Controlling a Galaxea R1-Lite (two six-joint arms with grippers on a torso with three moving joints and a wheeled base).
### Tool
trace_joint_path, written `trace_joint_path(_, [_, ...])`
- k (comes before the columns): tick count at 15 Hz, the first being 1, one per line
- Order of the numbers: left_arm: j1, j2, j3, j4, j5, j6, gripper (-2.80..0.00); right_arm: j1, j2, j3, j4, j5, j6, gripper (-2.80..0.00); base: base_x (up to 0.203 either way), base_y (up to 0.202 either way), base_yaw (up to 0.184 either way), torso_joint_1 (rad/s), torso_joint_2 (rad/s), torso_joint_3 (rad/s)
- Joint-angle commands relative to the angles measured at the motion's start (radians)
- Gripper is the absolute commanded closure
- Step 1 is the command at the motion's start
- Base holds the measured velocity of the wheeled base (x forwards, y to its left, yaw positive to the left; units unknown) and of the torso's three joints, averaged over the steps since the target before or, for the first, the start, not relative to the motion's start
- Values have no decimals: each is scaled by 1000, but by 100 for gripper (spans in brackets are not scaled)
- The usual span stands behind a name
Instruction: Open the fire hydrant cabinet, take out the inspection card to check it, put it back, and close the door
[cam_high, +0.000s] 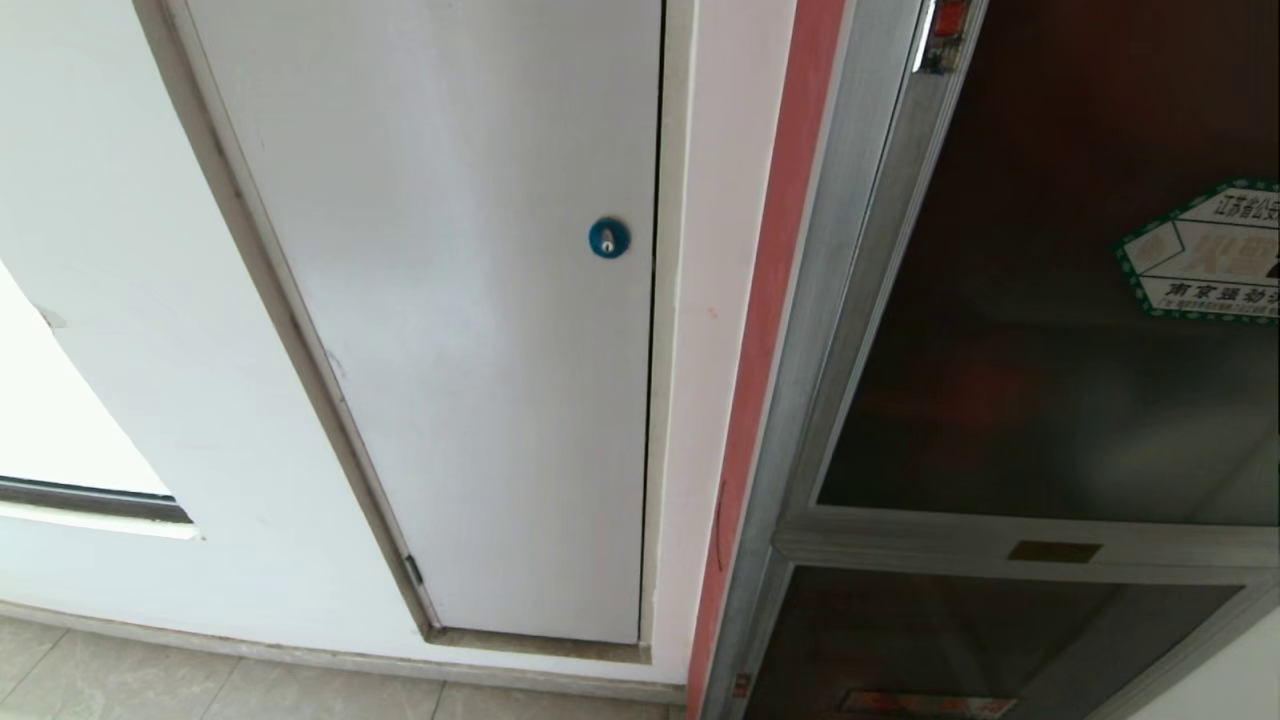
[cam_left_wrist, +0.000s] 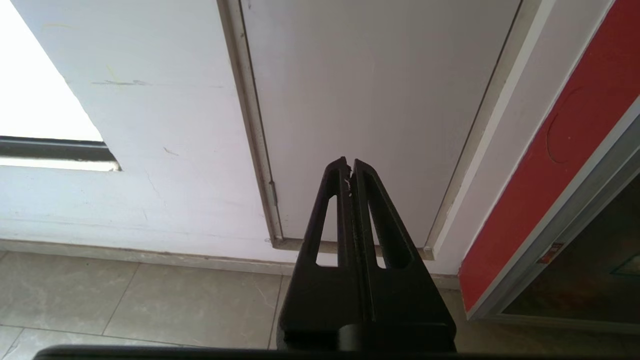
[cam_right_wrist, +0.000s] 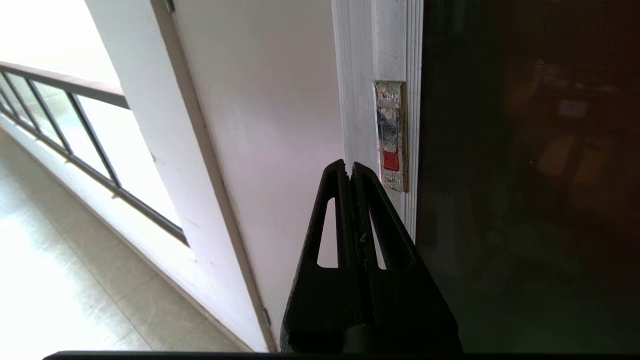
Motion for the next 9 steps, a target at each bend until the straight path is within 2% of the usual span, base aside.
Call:
trace_joint_path(1, [0,0,1,-1,0,0,0,0,-69,7,1,-8,1,0,0,0,0,0,0,0])
trace_joint_path(9, [0,0,0,-1,0,0,0,-1,-194,31,-1,-123,0,0,0,0,0,0,0,0])
